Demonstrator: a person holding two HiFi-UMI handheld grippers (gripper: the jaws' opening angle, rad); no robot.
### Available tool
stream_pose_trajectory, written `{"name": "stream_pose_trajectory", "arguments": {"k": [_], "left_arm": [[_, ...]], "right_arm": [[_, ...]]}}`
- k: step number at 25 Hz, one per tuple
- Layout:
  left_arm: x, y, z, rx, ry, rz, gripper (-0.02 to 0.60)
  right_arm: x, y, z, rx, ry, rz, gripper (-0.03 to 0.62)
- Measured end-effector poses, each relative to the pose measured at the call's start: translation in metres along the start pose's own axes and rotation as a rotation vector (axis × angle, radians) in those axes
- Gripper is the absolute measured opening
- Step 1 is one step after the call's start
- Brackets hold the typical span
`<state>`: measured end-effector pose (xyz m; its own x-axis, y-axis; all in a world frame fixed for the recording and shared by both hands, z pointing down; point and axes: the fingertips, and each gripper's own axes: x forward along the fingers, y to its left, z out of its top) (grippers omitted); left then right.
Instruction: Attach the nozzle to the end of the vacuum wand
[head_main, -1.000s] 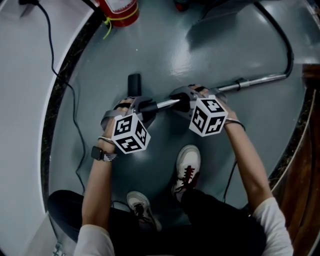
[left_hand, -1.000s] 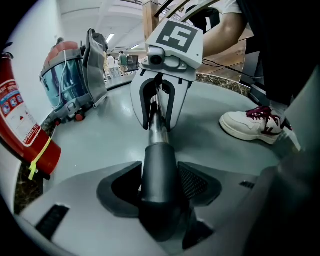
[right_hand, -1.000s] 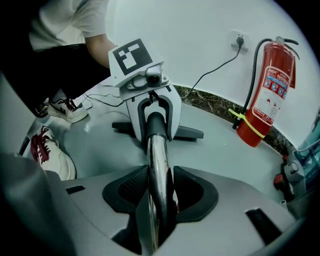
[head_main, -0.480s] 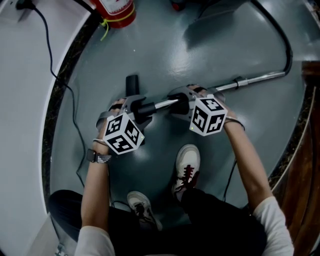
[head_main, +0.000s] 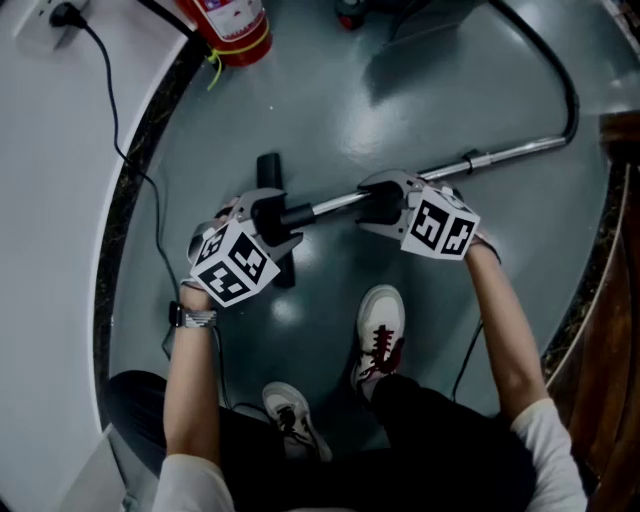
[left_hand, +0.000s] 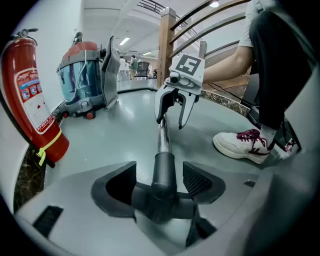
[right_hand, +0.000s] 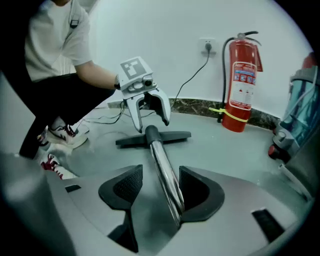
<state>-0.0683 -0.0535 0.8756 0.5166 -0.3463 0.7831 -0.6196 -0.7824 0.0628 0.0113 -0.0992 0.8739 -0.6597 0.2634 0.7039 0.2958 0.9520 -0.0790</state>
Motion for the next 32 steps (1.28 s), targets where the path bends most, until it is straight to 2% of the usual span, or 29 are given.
{"name": "stream_pose_trajectory", "arguments": {"k": [4,8,13,18,21,23,28,32], "left_arm": [[-0.010,0.011,0.017,-0.041,-0.052,0.024,0.286],[-0.008,0.030,0.031,-0.063,-0.087,0.057,0.231],[0.003,0.041,0.048,-0.058,-0.088,0.039,0.219],[0.005,0.059,0.066,-0.068,-0.116,0.066,0.130],[0.003,0.060,0.069,-0.061,-0.113,0.065,0.112],[-0.005,0.066,0.070,-0.058,-0.122,0.094,0.098],[-0.023,0.089,0.077,-0.092,-0.177,0.246,0.028],[-0.033,0.095,0.095,-0.131,-0.263,0.310,0.011]], "right_arm": [[-0.014,-0.009,0.000,0.090,-0.043,-0.071,0.236],[-0.016,-0.012,-0.006,0.121,-0.019,-0.122,0.236],[-0.022,-0.017,-0.005,0.188,-0.056,-0.177,0.235],[-0.026,-0.030,-0.005,0.256,-0.095,-0.251,0.212],[-0.031,-0.035,-0.002,0.294,-0.131,-0.291,0.196],[-0.033,-0.040,0.001,0.303,-0.140,-0.329,0.156],[-0.043,-0.046,0.006,0.328,-0.157,-0.416,0.095],[-0.057,-0.050,0.018,0.385,-0.241,-0.496,0.063]]}}
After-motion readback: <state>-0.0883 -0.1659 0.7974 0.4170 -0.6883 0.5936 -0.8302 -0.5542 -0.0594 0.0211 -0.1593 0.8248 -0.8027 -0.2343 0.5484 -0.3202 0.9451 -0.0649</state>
